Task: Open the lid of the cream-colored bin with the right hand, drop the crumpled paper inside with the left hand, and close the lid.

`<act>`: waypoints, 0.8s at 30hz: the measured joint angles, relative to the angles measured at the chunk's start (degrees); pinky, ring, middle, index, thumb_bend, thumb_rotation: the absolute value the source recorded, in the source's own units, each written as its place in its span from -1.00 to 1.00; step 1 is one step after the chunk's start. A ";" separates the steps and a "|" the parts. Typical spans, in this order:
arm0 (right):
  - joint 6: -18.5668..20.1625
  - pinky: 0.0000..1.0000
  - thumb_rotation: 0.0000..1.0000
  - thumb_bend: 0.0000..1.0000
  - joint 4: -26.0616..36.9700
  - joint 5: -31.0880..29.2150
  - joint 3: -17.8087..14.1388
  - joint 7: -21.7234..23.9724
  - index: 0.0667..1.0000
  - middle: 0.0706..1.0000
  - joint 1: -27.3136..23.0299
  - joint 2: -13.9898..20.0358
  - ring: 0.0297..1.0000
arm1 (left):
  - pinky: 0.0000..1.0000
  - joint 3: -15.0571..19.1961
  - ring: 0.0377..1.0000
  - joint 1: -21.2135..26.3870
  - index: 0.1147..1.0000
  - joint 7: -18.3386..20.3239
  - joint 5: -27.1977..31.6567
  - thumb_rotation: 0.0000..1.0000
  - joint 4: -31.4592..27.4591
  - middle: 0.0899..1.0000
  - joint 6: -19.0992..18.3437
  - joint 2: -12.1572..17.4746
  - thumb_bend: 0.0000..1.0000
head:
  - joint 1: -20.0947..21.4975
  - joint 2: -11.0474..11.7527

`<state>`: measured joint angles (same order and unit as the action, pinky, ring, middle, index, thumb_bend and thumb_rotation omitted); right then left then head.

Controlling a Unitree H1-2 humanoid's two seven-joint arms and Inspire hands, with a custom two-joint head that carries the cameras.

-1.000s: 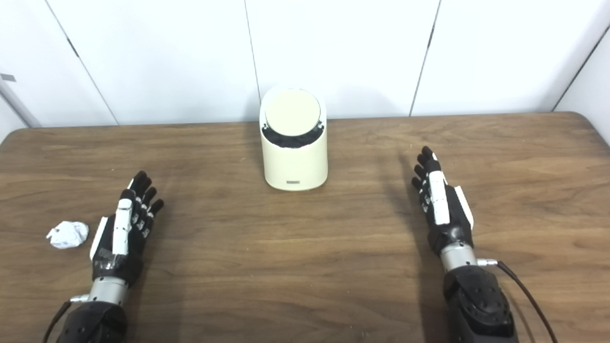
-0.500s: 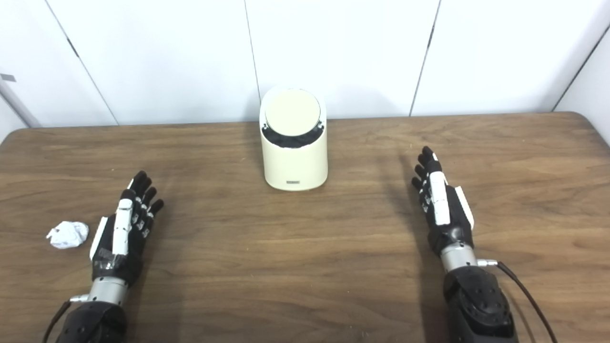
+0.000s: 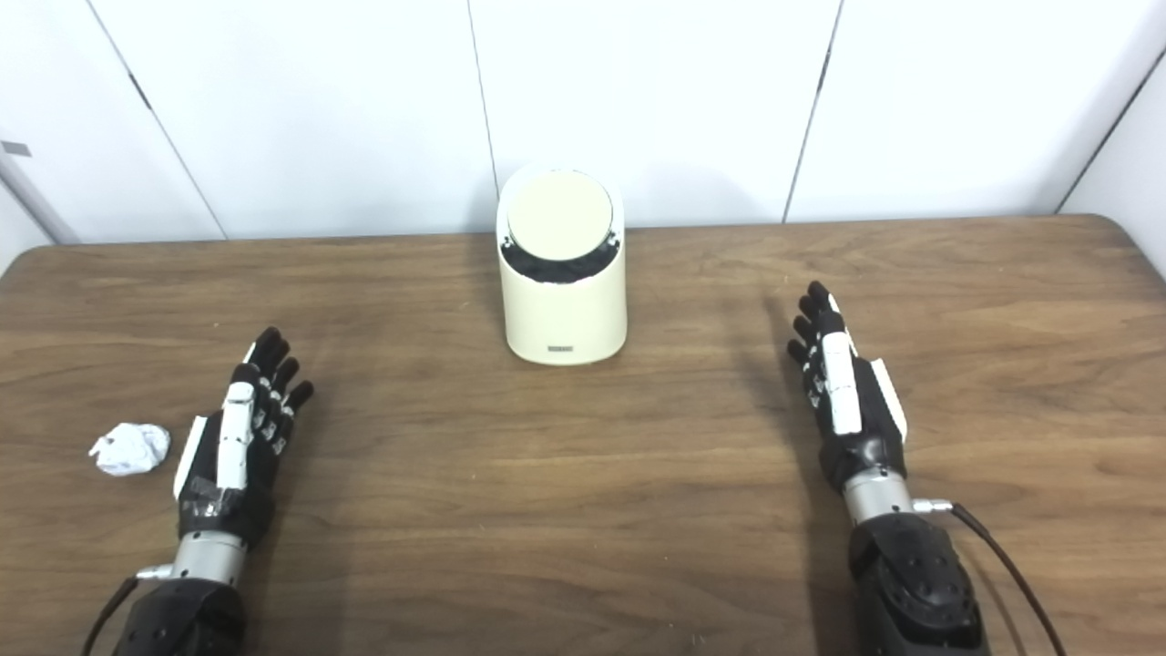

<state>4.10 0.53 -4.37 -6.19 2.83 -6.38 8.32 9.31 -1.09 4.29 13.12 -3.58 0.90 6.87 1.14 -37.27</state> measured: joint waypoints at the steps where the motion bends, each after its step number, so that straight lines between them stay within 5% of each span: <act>1: 0.12 0.87 0.47 0.22 0.00 0.84 0.15 -0.07 0.88 0.92 -0.17 0.49 0.89 | 1.00 -0.01 1.00 0.00 0.99 0.01 0.00 0.82 0.13 1.00 0.20 -0.02 -0.08 | 0.00 0.78; 7: 3.40 0.87 0.06 0.47 0.79 2.61 0.06 -1.49 0.83 0.89 -2.48 0.84 0.88 | 1.00 0.01 1.00 0.02 0.99 -0.01 -0.04 0.84 0.68 1.00 1.16 -0.03 -0.10 | 0.09 1.58; 15: 4.54 0.89 -0.03 0.74 1.42 10.37 2.51 -2.81 0.81 0.85 -9.78 3.44 0.85 | 1.00 -0.19 1.00 0.22 1.00 0.00 -0.23 0.86 0.88 1.00 1.30 -0.06 -0.10 | 0.53 2.55; 24: 6.29 0.85 -0.03 0.76 2.26 13.61 4.15 -2.44 0.80 0.85 -13.45 4.70 0.87 | 1.00 -0.42 1.00 0.24 1.00 0.01 -1.30 0.92 1.11 1.00 1.77 -0.07 -0.14 | 0.62 3.25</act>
<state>10.39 2.79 9.24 -2.04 0.39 -19.83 13.02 8.89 -0.85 4.30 11.82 -2.47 2.67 6.79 1.76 -34.01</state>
